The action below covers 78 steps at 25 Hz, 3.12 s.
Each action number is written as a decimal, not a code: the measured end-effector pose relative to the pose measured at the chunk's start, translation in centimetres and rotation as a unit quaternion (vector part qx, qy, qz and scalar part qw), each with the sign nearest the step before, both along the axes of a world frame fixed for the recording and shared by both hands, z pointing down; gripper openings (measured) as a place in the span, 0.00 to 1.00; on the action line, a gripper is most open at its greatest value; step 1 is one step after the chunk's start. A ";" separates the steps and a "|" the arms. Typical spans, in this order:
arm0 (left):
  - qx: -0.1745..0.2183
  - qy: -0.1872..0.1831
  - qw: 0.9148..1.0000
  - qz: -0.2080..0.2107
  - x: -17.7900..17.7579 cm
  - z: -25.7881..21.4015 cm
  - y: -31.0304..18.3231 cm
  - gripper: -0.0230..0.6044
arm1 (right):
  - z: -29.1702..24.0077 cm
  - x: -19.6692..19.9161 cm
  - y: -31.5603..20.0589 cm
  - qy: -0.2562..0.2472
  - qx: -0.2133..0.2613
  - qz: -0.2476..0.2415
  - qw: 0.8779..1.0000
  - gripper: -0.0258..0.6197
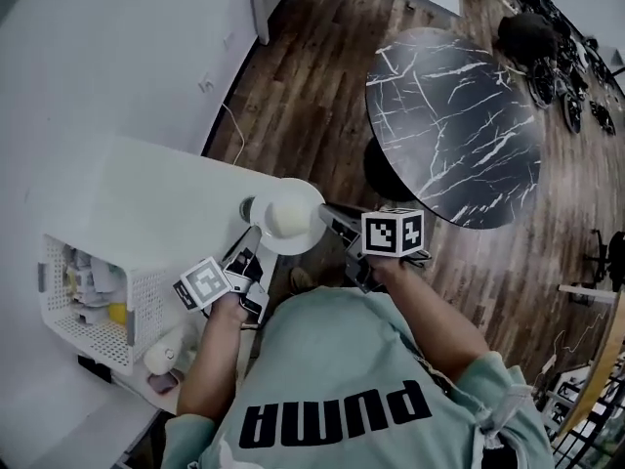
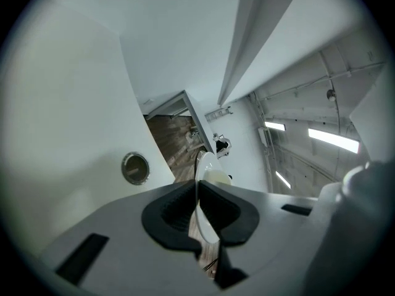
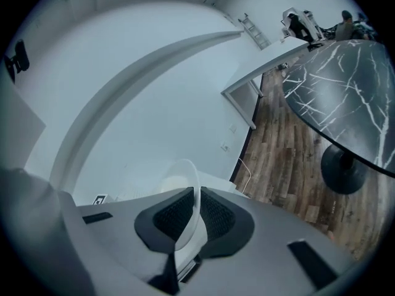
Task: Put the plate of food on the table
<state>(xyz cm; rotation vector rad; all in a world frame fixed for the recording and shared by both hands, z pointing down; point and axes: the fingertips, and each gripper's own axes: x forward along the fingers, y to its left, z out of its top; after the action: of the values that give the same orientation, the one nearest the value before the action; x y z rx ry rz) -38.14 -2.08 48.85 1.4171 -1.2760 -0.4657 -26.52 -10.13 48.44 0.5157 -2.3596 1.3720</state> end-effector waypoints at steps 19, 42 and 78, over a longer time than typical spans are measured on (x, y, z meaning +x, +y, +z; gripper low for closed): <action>0.013 -0.014 0.985 0.170 25.9 -1.7 -13.4 0.08 | -1.1 28.0 -9.6 -0.034 0.012 0.182 0.983 0.10; -0.005 -0.023 0.949 0.313 49.6 1.7 -26.2 0.08 | 2.7 52.2 -18.4 -0.035 0.006 0.329 0.944 0.10; -0.114 -0.011 0.902 0.417 60.6 16.5 -44.8 0.18 | 17.4 63.0 -35.1 0.110 -0.079 0.426 0.894 0.10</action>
<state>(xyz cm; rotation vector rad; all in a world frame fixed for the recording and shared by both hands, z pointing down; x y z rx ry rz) 22.50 -46.87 65.35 1.6060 -0.6038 0.2778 36.45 -45.28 65.79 1.6900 -1.8486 1.6868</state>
